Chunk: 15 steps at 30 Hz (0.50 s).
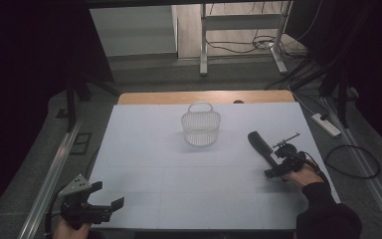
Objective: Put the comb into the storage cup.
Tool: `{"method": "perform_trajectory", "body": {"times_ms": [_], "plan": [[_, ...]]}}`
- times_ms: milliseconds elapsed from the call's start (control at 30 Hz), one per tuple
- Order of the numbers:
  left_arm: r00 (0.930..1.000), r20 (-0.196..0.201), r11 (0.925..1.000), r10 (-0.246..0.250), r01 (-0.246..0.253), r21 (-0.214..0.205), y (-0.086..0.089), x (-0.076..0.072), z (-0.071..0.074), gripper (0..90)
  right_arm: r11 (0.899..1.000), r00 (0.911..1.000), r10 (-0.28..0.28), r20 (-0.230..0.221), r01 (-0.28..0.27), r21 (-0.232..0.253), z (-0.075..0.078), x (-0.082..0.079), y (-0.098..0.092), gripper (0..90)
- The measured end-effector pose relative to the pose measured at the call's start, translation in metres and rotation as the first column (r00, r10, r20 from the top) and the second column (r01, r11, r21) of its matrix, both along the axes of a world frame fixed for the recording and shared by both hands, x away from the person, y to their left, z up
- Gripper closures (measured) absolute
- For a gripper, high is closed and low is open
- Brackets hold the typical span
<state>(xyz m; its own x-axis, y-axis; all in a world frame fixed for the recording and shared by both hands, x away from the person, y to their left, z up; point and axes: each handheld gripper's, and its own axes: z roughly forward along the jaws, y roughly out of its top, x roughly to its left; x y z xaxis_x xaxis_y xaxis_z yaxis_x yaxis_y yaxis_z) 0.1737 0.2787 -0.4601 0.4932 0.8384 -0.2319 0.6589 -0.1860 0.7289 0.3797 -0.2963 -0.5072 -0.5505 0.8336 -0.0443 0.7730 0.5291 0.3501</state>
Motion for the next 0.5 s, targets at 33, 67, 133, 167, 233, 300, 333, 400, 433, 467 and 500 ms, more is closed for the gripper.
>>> {"method": "perform_trajectory", "body": {"times_ms": [33,67,133,167,233,300,333,400,433,467,500], "plan": [[1.0000,-0.001,1.0000,0.000,0.000,0.000,-0.0001,0.0000,0.0000,0.0,1.000,1.0000,-0.003,-0.002,0.003,-0.003,0.0003,0.0000,0.0006,0.0],[1.0000,-0.001,1.0000,-0.001,0.001,0.001,-0.0001,0.0000,0.0000,0.0,1.000,1.0000,-0.006,-0.002,0.006,-0.004,0.0002,0.0000,0.0007,0.0],[1.0000,-0.001,1.0000,0.000,0.000,0.001,-0.0001,0.0001,0.0000,0.0,1.000,0.9999,-0.016,-0.006,0.016,-0.005,0.0003,0.0000,0.0010,0.0],[1.0000,-0.001,1.0000,0.000,0.000,0.001,-0.0001,0.0001,0.0000,0.0,1.000,0.9996,-0.028,-0.008,0.028,-0.004,0.0003,0.0001,0.0013,0.0],[1.0000,-0.002,1.0000,0.000,0.000,0.001,-0.0002,0.0001,0.0000,0.0,1.000,0.9994,-0.030,-0.020,0.029,-0.011,0.0009,0.0009,0.0019,0.0],[1.0000,-0.001,1.0000,0.000,0.000,0.002,-0.0002,0.0001,0.0001,0.0,0.999,0.9991,-0.031,-0.029,0.030,-0.017,0.0013,0.0019,0.0024,0.0],[1.0000,-0.001,1.0000,0.000,0.000,0.001,-0.0002,0.0001,0.0001,0.0,0.999,0.9990,-0.033,-0.031,0.032,-0.017,0.0014,0.0021,0.0026,0.0],[1.0000,-0.002,1.0000,-0.001,0.001,0.001,-0.0002,0.0001,0.0000,0.0,0.999,0.9985,-0.042,-0.036,0.041,-0.021,0.0022,0.0021,0.0035,1.8],[1.0000,-0.002,1.0000,0.000,0.000,0.001,-0.0002,0.0001,0.0000,0.0,0.999,0.9983,-0.042,-0.039,0.041,-0.022,0.0035,0.0019,0.0037,5.0],[1.0000,-0.002,1.0000,-0.001,0.001,0.002,-0.0003,0.0002,0.0000,0.0,0.999,0.9984,-0.041,-0.038,0.041,-0.023,0.0051,0.0016,0.0037,9.6],[1.0000,-0.003,1.0000,-0.001,0.001,0.003,-0.0003,0.0002,0.0000,0.0,0.999,0.9985,-0.041,-0.038,0.040,-0.018,0.0069,0.0012,0.0036,14.5]]}}
